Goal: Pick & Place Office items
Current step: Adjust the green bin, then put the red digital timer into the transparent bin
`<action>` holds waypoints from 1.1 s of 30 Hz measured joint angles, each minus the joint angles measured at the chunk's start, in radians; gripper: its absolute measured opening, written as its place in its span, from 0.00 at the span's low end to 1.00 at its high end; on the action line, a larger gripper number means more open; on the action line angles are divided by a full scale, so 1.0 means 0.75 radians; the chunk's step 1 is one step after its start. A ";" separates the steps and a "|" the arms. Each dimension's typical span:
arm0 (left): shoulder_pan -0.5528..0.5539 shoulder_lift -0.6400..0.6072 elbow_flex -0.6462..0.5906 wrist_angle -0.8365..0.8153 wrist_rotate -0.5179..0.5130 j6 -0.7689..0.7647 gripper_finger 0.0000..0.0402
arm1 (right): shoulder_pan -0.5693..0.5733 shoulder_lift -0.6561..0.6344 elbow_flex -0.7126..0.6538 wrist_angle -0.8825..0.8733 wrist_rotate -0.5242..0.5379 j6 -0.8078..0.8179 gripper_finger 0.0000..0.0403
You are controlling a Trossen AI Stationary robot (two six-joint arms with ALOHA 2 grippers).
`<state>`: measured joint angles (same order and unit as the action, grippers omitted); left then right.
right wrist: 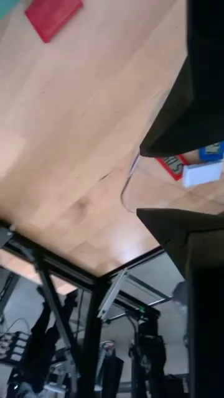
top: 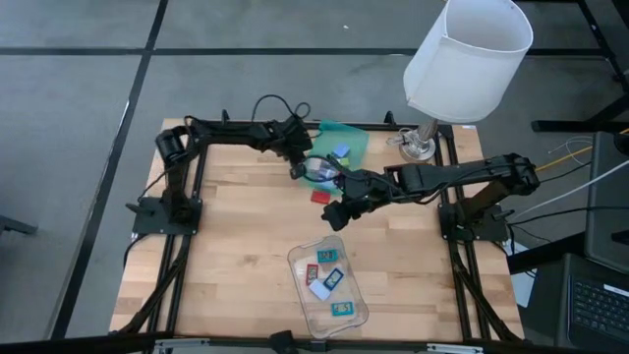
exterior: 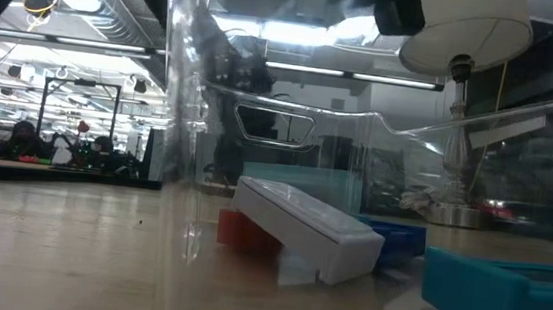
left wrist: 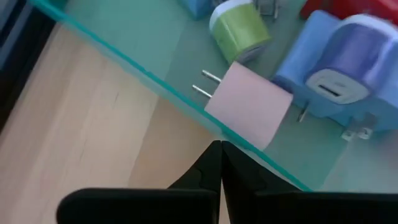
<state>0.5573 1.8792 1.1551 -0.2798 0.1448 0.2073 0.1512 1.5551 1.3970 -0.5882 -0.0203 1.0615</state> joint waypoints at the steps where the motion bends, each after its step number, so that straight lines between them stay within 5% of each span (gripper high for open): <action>1: -0.015 0.024 0.041 -0.012 0.004 0.007 0.01 | 0.000 0.000 0.008 -0.001 0.009 0.000 0.34; 14: -0.164 0.289 0.445 -0.081 0.187 -0.001 0.00 | 0.001 0.000 0.018 -0.024 0.044 0.005 0.25; 20: -0.170 0.296 0.510 -0.300 0.197 -0.002 0.04 | 0.001 0.001 0.018 -0.037 0.075 -0.019 0.25; 26: -0.123 0.116 0.524 -0.545 0.243 0.064 0.15 | -0.034 -0.016 0.018 -0.076 0.171 -0.154 0.25; 33: -0.180 -0.005 0.525 -0.681 0.253 0.215 0.40 | -0.174 -0.051 0.018 -0.067 0.193 -0.350 0.25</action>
<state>0.4225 1.8758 1.5490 -0.7908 0.3346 0.3685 0.0210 1.5172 1.4102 -0.6384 0.1243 0.7989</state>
